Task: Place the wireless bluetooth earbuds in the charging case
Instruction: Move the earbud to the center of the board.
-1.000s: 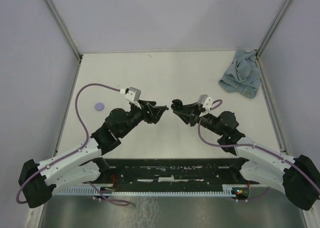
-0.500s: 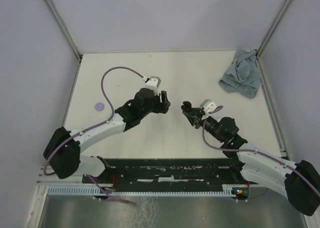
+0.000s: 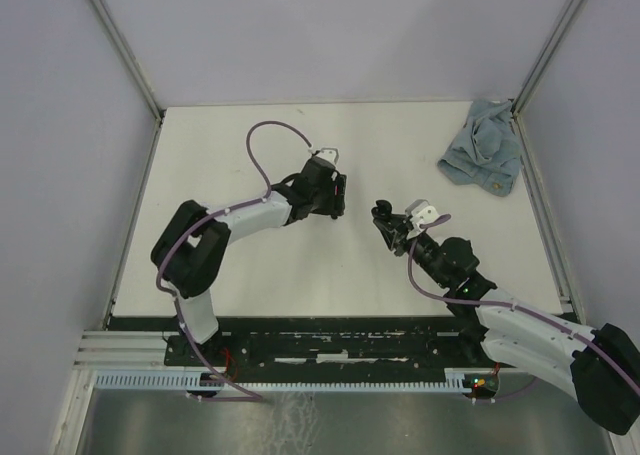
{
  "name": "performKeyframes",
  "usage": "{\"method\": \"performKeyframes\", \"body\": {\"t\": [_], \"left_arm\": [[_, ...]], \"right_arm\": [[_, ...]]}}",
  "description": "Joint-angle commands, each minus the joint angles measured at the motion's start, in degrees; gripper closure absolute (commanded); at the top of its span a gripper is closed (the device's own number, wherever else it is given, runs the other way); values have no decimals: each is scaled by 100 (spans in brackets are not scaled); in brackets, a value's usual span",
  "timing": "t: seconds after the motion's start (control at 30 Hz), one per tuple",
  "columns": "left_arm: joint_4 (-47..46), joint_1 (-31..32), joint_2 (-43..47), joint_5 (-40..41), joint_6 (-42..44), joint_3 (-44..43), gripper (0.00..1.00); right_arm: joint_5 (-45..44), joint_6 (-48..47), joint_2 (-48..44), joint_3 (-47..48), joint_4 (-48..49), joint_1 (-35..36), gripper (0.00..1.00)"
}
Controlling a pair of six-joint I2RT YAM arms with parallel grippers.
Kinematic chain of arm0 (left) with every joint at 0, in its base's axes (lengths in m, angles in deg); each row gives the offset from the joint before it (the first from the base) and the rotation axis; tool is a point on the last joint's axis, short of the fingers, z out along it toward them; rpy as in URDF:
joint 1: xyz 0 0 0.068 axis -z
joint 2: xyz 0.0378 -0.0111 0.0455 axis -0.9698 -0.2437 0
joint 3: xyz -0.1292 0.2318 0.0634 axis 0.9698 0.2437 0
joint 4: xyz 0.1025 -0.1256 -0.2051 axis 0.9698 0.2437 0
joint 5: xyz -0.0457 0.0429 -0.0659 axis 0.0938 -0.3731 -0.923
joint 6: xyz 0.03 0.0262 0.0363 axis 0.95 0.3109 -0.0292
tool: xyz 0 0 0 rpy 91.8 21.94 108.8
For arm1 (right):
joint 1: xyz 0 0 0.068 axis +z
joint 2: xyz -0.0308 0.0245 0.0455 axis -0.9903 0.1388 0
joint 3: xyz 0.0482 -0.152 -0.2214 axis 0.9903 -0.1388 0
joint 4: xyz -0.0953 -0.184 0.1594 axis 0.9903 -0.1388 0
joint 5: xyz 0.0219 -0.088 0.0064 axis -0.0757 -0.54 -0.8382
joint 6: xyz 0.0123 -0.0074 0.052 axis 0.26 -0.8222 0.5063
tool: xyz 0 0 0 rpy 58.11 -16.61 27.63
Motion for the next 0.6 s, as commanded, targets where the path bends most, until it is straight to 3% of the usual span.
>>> {"method": "performKeyframes", "body": {"t": [0.0,0.57], "left_arm": [[219,-78,-506,-292,41,-522,32],[649,-92,-1427,-998,405,-1139,36]], "right_arm": [[-248,-85,-125,-36,312,14,96],[-366,-94,-61,-69,383,18,97]]}}
